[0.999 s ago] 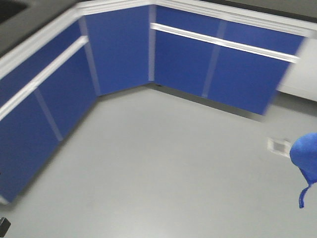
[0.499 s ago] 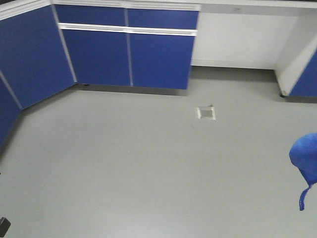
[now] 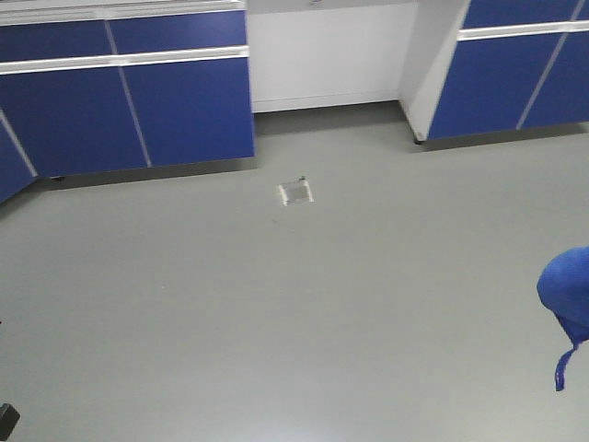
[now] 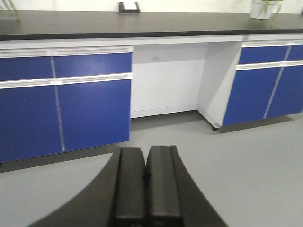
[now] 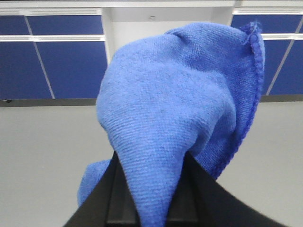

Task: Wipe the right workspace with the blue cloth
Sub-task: 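Drive the base to the other counter holding the cloth in the right gripper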

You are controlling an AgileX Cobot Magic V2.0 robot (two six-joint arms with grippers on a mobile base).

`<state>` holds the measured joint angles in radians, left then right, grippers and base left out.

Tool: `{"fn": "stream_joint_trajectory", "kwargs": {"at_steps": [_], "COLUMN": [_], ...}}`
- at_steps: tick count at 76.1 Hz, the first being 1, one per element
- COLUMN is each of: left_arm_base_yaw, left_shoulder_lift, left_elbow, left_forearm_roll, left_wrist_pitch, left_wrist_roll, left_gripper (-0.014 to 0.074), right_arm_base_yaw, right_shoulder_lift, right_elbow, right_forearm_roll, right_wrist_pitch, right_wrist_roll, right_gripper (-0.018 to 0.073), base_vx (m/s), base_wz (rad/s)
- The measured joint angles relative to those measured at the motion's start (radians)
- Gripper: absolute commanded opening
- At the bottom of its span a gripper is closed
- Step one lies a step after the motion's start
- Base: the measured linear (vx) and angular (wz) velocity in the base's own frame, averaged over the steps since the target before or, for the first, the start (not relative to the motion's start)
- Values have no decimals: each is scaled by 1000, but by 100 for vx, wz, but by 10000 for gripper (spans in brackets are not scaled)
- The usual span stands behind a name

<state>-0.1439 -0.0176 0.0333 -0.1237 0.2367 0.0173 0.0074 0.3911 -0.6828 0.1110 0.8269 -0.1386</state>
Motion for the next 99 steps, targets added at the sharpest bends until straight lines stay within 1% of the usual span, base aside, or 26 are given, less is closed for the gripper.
{"fn": "stream_joint_trajectory", "kwargs": {"at_steps": [44, 76, 99], "left_arm_base_yaw": [0, 0, 0], "left_shoulder_lift": [0, 0, 0], "left_elbow": [0, 0, 0], "left_forearm_roll": [0, 0, 0], "left_wrist_pitch": [0, 0, 0], "left_wrist_roll": [0, 0, 0], "left_gripper": [-6, -6, -6], "right_arm_base_yaw": [0, 0, 0], "right_shoulder_lift": [0, 0, 0], "right_elbow": [0, 0, 0], "right_forearm_roll": [0, 0, 0], "right_wrist_pitch": [8, 9, 10], "right_wrist_roll": [0, 0, 0], "right_gripper": [-3, -3, -3], "base_vx": [6, 22, 30], "base_wz": [-41, -64, -34]}}
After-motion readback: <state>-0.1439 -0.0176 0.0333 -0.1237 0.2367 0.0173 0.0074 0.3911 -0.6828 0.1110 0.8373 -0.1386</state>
